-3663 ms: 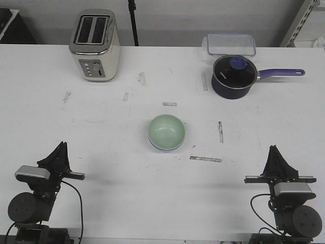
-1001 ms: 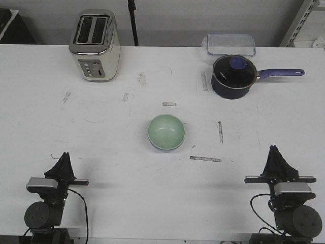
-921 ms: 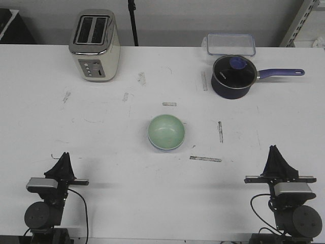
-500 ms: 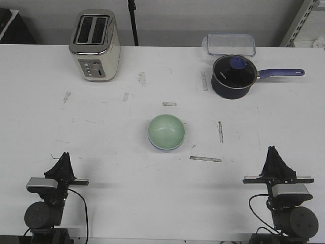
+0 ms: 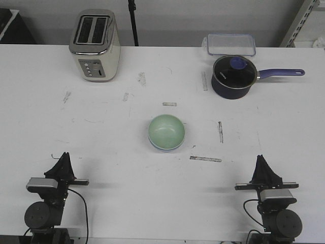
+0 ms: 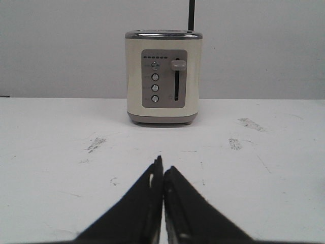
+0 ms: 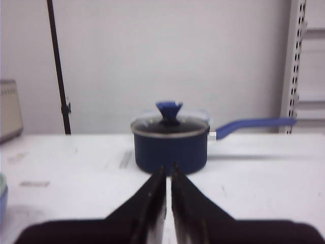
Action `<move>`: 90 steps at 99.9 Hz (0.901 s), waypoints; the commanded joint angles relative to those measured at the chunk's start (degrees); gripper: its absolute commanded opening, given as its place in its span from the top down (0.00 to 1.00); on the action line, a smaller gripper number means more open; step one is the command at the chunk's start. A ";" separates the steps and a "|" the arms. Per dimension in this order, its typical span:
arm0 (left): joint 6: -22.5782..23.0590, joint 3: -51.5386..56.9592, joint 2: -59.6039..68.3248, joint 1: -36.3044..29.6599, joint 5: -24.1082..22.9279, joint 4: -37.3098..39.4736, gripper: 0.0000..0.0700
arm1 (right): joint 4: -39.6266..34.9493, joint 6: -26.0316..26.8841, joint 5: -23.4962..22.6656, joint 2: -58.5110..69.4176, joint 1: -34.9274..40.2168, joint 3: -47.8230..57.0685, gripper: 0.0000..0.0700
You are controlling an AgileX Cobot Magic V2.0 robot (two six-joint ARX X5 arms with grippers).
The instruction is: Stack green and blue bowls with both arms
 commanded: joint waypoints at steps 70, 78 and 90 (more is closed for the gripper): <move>-0.09 -1.27 -0.11 0.02 0.02 1.14 1.00 | 2.23 0.15 1.79 -0.04 0.07 -2.54 0.99; -0.09 -1.29 -0.11 0.02 0.02 1.14 1.00 | 2.27 0.15 1.73 -0.04 0.07 -2.54 0.99; -0.09 -1.29 -0.11 0.02 0.02 1.14 1.00 | 2.27 0.15 1.42 -0.04 0.09 -2.54 0.99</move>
